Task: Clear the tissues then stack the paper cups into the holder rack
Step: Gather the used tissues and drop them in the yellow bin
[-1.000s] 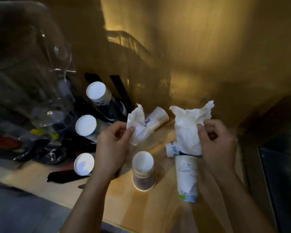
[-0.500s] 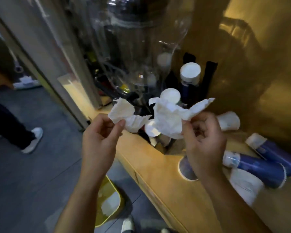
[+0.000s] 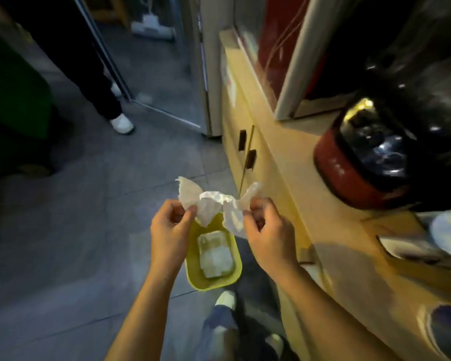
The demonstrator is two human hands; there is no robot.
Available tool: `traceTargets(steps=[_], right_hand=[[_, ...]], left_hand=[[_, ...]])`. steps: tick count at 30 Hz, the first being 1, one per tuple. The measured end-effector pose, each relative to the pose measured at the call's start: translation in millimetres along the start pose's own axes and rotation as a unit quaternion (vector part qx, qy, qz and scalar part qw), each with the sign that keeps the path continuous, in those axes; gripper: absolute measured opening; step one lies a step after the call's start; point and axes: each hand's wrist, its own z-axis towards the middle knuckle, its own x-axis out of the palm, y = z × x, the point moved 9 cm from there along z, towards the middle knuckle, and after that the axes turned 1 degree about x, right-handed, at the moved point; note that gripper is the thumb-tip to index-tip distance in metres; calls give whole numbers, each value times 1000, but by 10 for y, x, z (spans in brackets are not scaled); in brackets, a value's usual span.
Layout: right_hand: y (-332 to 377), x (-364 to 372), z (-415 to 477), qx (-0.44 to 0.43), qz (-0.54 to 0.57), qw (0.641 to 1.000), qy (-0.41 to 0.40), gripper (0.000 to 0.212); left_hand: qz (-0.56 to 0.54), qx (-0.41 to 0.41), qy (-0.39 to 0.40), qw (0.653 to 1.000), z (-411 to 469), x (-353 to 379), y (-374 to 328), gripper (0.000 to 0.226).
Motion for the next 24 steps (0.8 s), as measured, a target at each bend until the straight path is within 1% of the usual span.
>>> traceTargets(steps=[3,7,9,11,12,13,14,15,16,17,18,19,20,21,22,24], right_hand=[[-451,795,-9,37,-19,997,64,14],[-1193,1722,-130,78,-34,990,112,13],[-1654,2121,-252,109,-41,986,120,14],[-2128,2523,-427,141,-58,977,149,14],[-2358,2723,-535,148,-80,971,172,14],[-2580,2913,-640,151,-105,963,196,16],[-2783,3083,-746,149,-131,955,221,18],[-2967,3242,-853,144,-162,943,254,20],[-3134,3395,-967,135,-200,923,299,23],[-3275,3529,-1081,123,-241,896,352,26],[-3390,3630,-1185,111,-274,865,405,31],[-3466,3682,-1270,106,-293,838,449,35],[-3507,3691,-1332,110,-296,818,481,37],[-3508,3665,-1353,118,-287,811,496,37],[-3480,3613,-1339,129,-269,815,497,35],[-3330,3439,-1198,152,-225,836,477,32]], left_hand=[[20,-61,-8,998,179,-7,797,20],[59,-129,-27,990,307,132,1944,26],[110,-153,-26,982,288,258,2528,22],[189,-170,7,967,233,429,3081,11],[254,-170,35,952,200,517,3335,7],[330,-155,71,929,178,617,3563,11],[406,-135,124,895,143,736,3794,18],[469,-123,193,853,86,856,4027,25],[513,-122,265,807,5,954,4252,32],[539,-126,335,762,-93,1026,4441,38],[554,-130,392,723,-186,1070,4577,43],[562,-133,432,693,-258,1088,4650,46],[566,-135,451,677,-296,1089,4664,47],[567,-135,454,674,-298,1084,4623,44],[563,-133,450,681,-273,1077,4544,41],[546,-133,431,706,-157,1036,4263,36]])
